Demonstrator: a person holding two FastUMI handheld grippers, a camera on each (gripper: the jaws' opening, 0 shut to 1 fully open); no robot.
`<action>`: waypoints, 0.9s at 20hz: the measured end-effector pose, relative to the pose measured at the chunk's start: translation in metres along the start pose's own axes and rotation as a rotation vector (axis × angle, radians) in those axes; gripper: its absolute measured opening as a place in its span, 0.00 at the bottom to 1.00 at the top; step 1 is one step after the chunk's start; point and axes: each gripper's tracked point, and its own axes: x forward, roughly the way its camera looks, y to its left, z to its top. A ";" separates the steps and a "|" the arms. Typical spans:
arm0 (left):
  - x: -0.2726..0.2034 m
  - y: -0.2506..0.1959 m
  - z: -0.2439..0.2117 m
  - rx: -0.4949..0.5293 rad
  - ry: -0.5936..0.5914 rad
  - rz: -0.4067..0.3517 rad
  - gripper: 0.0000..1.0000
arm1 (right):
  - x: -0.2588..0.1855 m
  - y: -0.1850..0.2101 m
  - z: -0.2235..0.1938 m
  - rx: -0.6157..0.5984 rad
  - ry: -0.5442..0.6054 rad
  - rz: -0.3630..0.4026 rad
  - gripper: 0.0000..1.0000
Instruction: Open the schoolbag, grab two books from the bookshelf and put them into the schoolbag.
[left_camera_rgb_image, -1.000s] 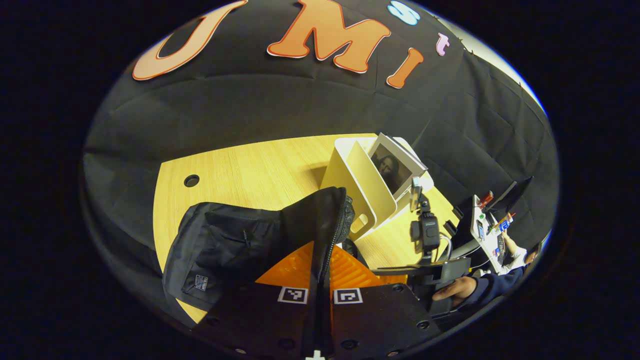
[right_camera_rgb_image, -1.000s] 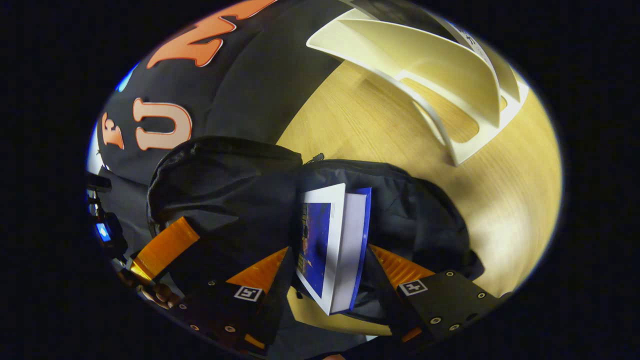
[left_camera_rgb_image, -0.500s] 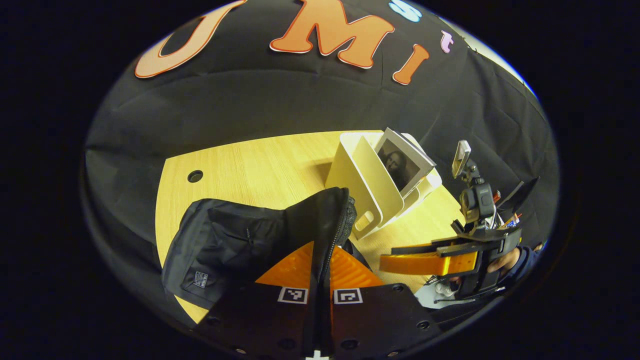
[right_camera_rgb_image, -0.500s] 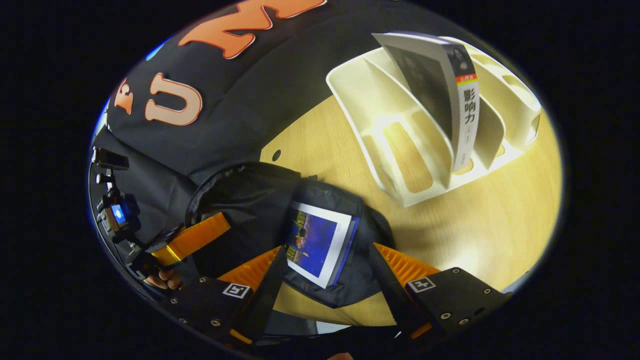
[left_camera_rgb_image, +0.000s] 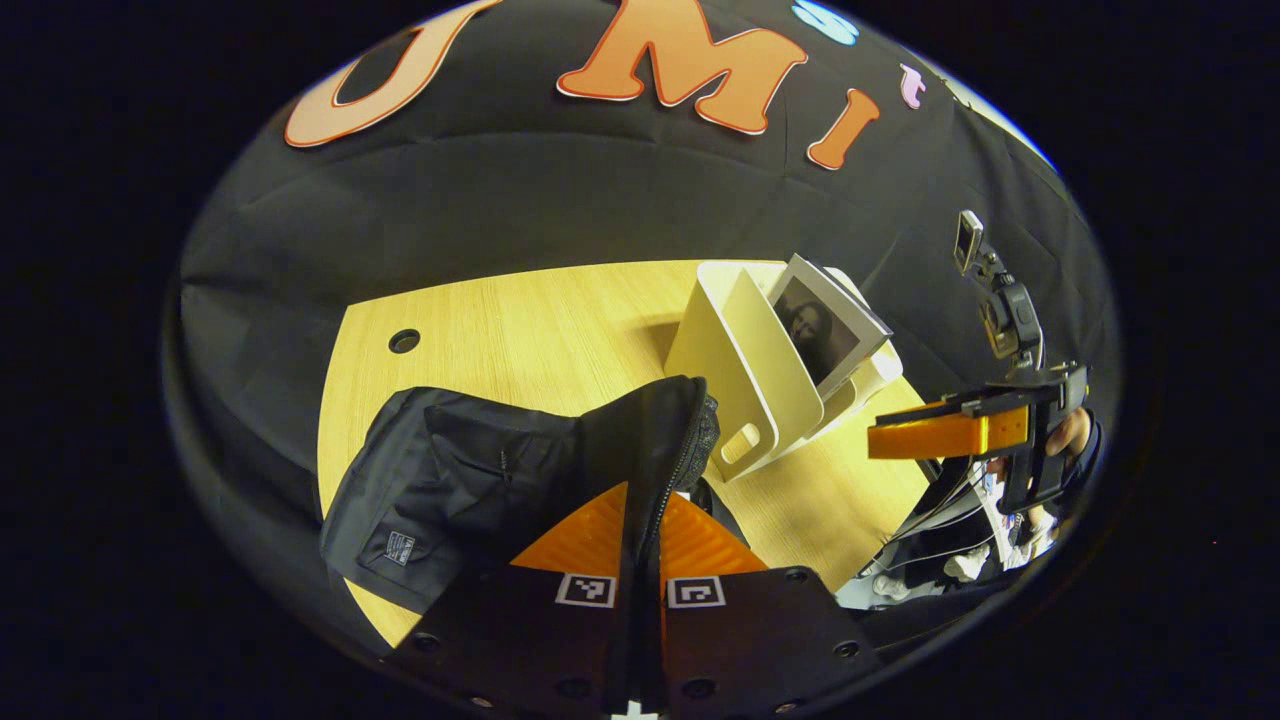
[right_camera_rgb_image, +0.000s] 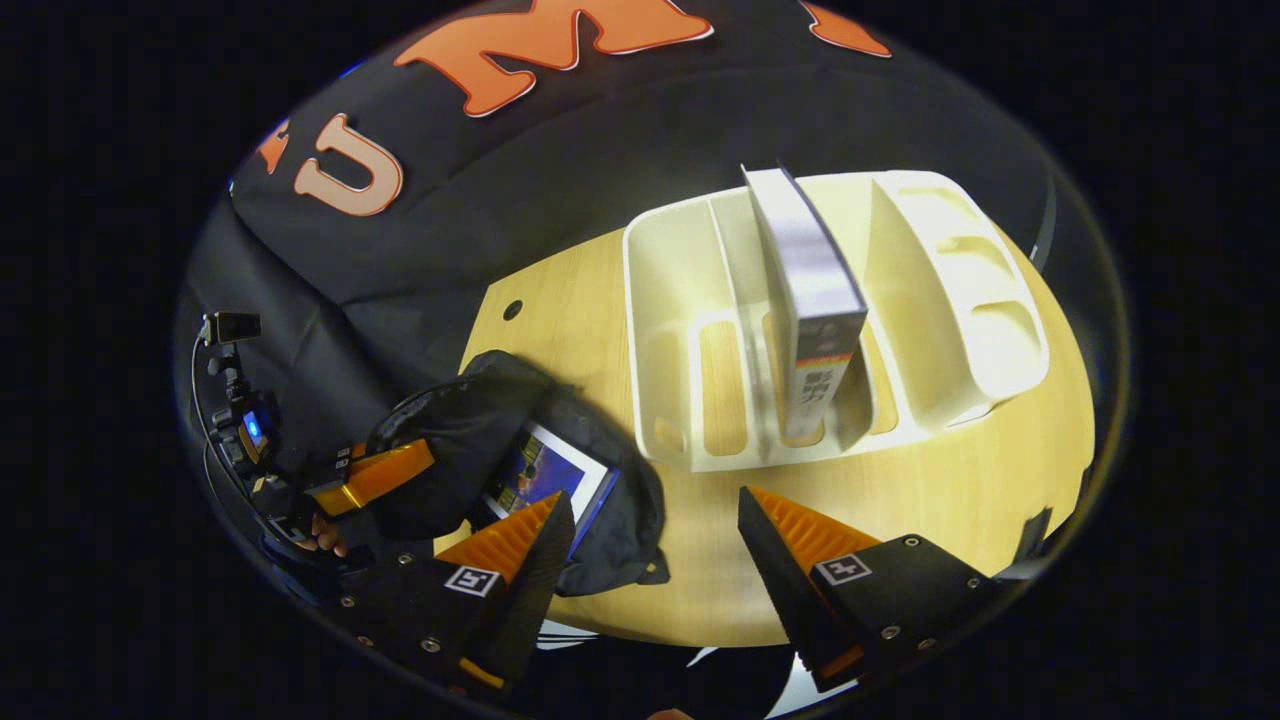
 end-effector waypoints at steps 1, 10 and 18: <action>0.001 0.000 0.001 -0.004 0.000 0.004 0.05 | -0.004 -0.008 0.007 -0.022 0.008 -0.021 0.98; 0.006 0.006 0.002 -0.018 0.003 0.034 0.05 | -0.006 -0.051 0.059 -0.161 0.121 -0.150 0.96; 0.012 0.008 0.005 -0.029 0.009 0.050 0.05 | 0.018 -0.068 0.109 -0.157 0.153 -0.208 0.90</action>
